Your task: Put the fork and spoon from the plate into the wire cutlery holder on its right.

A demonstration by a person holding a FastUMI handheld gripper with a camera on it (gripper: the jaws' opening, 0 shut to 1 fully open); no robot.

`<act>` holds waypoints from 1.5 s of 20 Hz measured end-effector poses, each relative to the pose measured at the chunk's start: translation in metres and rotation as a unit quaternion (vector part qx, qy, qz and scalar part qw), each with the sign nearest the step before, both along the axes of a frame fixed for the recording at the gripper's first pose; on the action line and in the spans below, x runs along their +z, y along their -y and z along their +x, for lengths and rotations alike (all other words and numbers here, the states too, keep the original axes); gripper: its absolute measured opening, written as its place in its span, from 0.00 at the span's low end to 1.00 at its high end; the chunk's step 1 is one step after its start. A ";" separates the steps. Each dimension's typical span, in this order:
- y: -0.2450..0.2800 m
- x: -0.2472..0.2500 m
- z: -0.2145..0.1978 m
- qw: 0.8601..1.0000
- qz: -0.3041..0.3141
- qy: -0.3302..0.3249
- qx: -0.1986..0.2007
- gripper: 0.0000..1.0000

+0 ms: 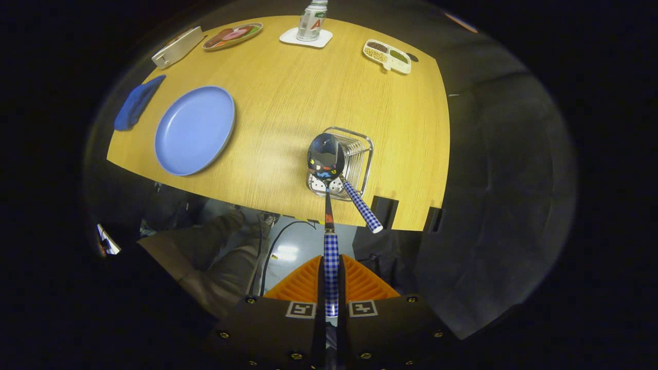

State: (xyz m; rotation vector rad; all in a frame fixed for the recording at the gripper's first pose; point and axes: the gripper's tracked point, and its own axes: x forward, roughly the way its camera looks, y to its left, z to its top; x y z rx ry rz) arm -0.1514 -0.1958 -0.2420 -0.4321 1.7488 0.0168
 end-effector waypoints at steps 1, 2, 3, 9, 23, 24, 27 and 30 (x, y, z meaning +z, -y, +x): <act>0.004 -0.002 0.001 1.000 -0.003 -0.009 0.001 0.09; 0.009 -0.006 0.001 1.000 -0.008 -0.021 0.005 0.09; 0.013 -0.008 0.002 0.999 -0.012 -0.032 0.011 0.09; 0.028 -0.017 0.013 0.996 -0.034 -0.076 0.046 0.09; 0.031 -0.050 0.034 0.982 -0.039 -0.164 0.087 0.09; 0.031 -0.050 0.033 0.981 -0.039 -0.166 0.087 0.09; 0.028 -0.051 0.038 0.982 -0.038 -0.165 0.087 0.09; 0.023 -0.050 0.046 0.985 -0.027 -0.146 0.083 0.22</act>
